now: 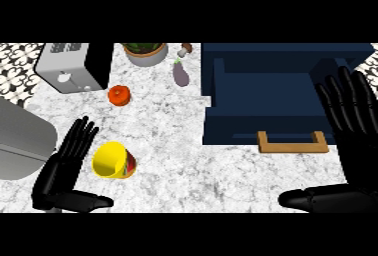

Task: Pick up the cup, place it into the drawer and close the drawer

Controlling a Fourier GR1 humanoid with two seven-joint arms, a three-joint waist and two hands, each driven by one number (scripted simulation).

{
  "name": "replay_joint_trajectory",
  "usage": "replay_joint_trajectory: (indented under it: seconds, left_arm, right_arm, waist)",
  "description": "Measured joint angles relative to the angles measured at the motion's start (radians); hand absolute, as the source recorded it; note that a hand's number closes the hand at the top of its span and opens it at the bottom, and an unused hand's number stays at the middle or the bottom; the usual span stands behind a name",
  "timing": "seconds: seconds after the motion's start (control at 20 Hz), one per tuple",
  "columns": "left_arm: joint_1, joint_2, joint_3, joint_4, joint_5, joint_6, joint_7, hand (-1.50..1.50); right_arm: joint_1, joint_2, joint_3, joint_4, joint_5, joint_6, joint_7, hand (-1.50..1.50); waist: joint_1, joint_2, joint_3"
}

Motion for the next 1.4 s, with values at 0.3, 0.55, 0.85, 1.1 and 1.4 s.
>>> replay_joint_trajectory:
  seconds: [0.3, 0.55, 0.85, 1.1, 1.4]
  left_arm:
    - [-0.046, 0.013, 0.019, 0.17, -0.04, -0.019, -0.104, -1.5]
    - [-0.091, 0.01, 0.028, 0.303, -0.069, -0.014, -0.185, -1.5]
    - [-0.157, 0.023, 0.054, 0.471, -0.089, -0.008, -0.29, -1.5]
    - [-0.172, 0.03, 0.056, 0.55, -0.108, 0.0, -0.354, -1.5]
    - [-0.256, 0.049, 0.064, 0.733, -0.137, -0.002, -0.458, -1.5]
  right_arm:
    - [0.001, 0.011, 0.019, -0.017, 0.01, -0.006, 0.015, -1.5]
    - [0.0, -0.002, -0.007, -0.028, -0.011, 0.004, 0.022, -1.5]
    - [0.018, 0.015, 0.018, -0.01, 0.015, 0.008, -0.011, -1.5]
    - [-0.019, 0.014, 0.016, 0.02, 0.013, 0.008, -0.001, -1.5]
    - [-0.028, 0.009, 0.003, 0.006, -0.002, 0.006, 0.019, -1.5]
  waist:
    - [-0.001, 0.0, 0.0]
    - [-0.001, 0.0, 0.0]
    - [-0.002, 0.0, 0.0]
    - [-0.001, 0.0, 0.0]
    - [-0.004, 0.001, 0.0]
